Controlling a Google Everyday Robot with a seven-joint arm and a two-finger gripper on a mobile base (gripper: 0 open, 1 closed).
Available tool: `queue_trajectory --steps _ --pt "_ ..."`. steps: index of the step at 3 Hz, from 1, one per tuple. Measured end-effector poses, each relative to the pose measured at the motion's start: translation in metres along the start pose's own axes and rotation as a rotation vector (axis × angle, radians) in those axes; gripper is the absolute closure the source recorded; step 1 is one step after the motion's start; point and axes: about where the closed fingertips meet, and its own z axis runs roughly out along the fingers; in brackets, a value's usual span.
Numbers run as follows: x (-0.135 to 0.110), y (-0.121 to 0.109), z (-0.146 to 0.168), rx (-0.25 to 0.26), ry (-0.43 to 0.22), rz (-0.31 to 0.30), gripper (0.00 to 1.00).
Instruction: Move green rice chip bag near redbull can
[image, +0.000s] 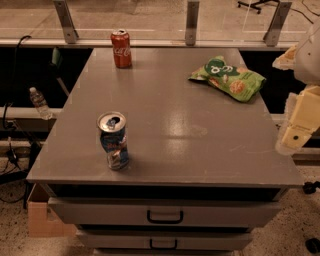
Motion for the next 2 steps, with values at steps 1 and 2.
queue_trajectory --steps 1,2 --pt "-0.002 -0.001 -0.001 0.012 -0.003 -0.001 0.00" --pt "-0.009 -0.018 0.019 0.036 -0.046 -0.004 0.00"
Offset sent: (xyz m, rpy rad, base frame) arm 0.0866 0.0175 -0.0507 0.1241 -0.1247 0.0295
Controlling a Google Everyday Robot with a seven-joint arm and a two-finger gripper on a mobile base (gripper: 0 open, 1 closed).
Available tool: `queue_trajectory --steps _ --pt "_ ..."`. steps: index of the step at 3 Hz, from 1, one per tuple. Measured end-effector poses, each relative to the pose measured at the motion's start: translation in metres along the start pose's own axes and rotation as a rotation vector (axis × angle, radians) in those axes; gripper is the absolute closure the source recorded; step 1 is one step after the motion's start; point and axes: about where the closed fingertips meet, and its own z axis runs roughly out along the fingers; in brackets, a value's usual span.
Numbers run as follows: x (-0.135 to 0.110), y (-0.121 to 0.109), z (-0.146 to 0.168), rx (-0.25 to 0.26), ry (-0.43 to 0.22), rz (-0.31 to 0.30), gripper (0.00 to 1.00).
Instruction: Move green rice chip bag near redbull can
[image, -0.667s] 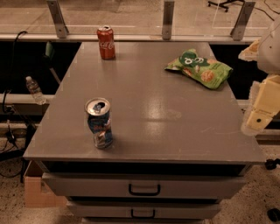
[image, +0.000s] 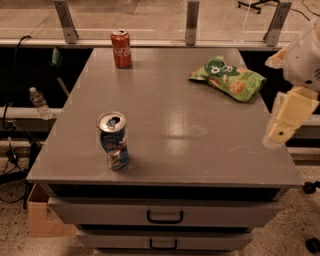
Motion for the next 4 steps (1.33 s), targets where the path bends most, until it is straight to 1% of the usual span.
queue_trajectory --steps 1,2,3,4 --pt "-0.017 -0.072 0.061 0.094 -0.102 0.020 0.00" --pt "-0.027 -0.128 0.098 0.136 -0.179 0.053 0.00" --pt "-0.027 -0.177 0.133 0.128 -0.242 0.131 0.00" --pt "-0.020 -0.212 0.163 0.113 -0.272 0.209 0.00"
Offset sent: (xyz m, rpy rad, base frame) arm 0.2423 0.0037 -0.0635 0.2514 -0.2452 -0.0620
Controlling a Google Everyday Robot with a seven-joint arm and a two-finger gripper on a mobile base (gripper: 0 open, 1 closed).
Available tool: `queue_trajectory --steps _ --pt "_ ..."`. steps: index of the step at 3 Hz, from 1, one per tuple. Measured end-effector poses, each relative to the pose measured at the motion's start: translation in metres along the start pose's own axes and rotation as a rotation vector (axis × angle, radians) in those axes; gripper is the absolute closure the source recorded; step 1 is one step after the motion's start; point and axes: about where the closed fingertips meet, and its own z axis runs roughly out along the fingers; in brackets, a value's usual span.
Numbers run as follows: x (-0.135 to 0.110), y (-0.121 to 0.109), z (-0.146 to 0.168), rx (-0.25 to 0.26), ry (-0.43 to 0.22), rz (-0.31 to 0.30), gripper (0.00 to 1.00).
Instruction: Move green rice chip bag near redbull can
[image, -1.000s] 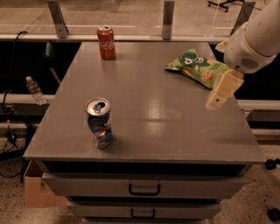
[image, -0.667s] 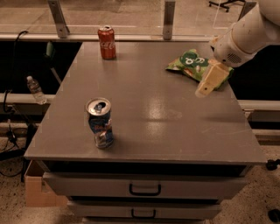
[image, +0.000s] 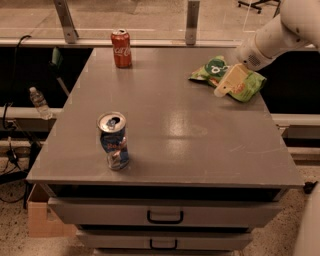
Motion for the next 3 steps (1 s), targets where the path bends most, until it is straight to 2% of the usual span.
queue_trajectory --steps 1,2,3 --pt "0.020 -0.017 0.018 -0.003 0.014 0.054 0.16" --pt "0.033 -0.017 0.022 -0.015 0.022 0.072 0.39" --pt "0.038 0.004 0.016 -0.062 0.025 0.065 0.62"
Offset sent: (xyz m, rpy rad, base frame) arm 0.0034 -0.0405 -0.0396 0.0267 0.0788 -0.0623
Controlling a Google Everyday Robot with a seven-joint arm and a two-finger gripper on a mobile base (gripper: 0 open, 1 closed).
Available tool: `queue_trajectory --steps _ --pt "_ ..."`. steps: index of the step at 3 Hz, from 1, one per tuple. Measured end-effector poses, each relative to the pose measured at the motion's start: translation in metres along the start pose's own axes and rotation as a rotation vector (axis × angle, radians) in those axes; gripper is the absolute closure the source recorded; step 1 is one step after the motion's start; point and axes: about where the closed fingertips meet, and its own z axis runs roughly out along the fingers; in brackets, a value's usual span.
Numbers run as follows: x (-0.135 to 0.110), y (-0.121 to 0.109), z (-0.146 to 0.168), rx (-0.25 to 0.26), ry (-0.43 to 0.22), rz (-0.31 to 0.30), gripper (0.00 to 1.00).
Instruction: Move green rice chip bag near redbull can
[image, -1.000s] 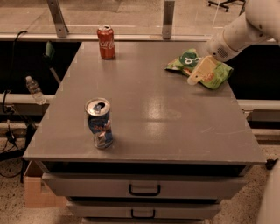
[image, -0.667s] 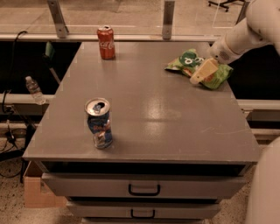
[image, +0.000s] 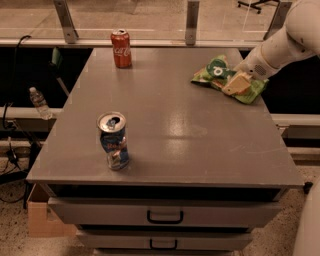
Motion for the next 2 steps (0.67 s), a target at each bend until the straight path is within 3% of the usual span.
queue_trajectory --steps 1,2 --pt "-0.026 0.073 -0.038 -0.129 -0.061 -0.127 0.93" --pt "-0.066 0.150 -0.079 -0.242 -0.141 -0.308 1.00"
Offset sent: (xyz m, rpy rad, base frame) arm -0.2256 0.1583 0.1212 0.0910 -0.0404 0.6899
